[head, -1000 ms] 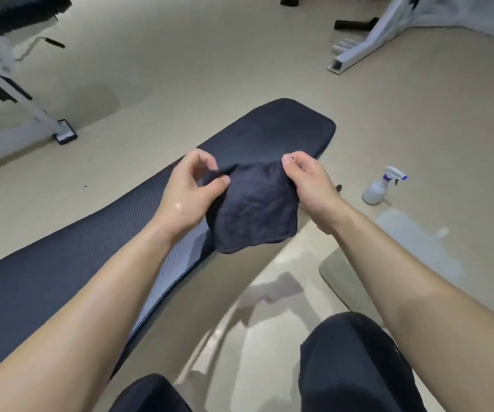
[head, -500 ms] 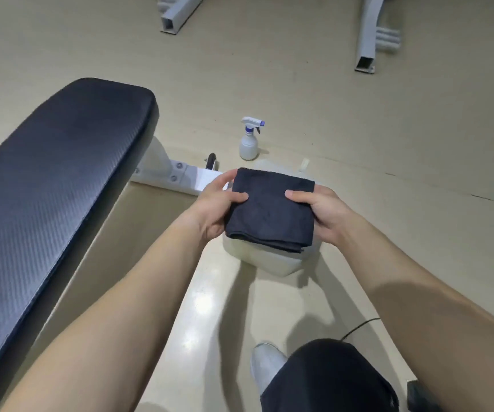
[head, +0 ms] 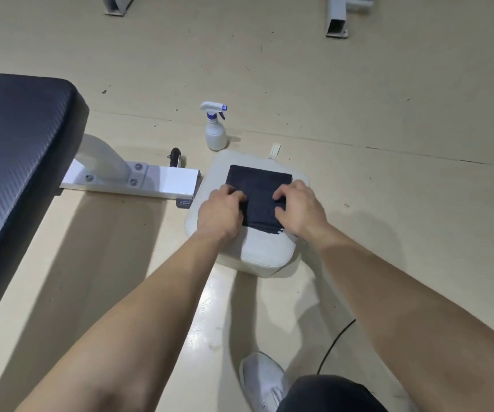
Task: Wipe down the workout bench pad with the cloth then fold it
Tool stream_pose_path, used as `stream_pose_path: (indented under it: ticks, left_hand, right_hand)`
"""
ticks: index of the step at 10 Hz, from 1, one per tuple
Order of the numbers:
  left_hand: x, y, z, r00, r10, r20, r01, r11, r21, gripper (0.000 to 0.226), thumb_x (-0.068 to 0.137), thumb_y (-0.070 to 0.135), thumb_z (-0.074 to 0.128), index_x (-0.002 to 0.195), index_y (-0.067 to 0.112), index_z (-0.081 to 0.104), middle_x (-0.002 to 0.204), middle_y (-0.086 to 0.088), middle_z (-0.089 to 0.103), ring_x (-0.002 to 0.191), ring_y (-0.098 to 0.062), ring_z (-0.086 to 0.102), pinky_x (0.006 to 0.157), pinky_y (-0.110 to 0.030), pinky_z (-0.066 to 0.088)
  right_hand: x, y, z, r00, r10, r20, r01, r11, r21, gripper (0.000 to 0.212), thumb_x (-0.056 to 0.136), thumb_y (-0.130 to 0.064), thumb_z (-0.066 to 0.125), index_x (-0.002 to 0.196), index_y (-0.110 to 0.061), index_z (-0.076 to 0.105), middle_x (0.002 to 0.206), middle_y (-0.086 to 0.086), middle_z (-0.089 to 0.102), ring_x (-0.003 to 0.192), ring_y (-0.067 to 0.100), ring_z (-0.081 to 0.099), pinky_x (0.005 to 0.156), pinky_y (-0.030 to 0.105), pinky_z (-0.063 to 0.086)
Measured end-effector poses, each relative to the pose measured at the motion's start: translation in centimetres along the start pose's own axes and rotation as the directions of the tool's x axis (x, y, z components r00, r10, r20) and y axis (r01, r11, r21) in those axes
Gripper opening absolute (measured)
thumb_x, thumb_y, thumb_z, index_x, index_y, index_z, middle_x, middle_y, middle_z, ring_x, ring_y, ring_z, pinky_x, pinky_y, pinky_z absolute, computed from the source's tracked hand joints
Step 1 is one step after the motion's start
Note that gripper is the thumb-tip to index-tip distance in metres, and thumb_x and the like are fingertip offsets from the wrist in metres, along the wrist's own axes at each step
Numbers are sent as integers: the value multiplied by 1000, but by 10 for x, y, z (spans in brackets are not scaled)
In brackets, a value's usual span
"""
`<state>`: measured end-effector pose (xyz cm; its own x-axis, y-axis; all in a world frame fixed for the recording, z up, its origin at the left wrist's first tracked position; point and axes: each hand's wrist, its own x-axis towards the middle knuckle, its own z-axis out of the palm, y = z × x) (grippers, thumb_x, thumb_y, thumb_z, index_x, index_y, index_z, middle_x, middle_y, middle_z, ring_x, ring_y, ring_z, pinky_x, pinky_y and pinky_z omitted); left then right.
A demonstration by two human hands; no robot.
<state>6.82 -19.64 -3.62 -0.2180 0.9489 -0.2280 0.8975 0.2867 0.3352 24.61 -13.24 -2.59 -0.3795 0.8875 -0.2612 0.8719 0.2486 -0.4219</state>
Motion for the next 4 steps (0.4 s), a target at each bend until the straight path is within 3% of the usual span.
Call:
stream_pose_path:
  ticks: [2,4]
  left_hand:
    - [-15,0,-5,998,-1,68,-4,998,64,46,97,21,45,143,27,49,157,1,35,140,-25,37,99,-41,45]
    - [-40,-4,-45,1000,8,-6,-7,994,105,37,94,29,48,129,21,55,132,0,56,127,-24,45,89,-40,49]
  right_hand:
    - [-11,0,7,992,-27,122,45,988,-147,52,93,-28,56,145,-27,49,143,-1,42,130,28,42,106,40,41]
    - [-24,-31,-26,999,-4,49,12,984,-178,58,92,-22,55,147,-19,40,144,7,38,129,30,42,99,41,43]
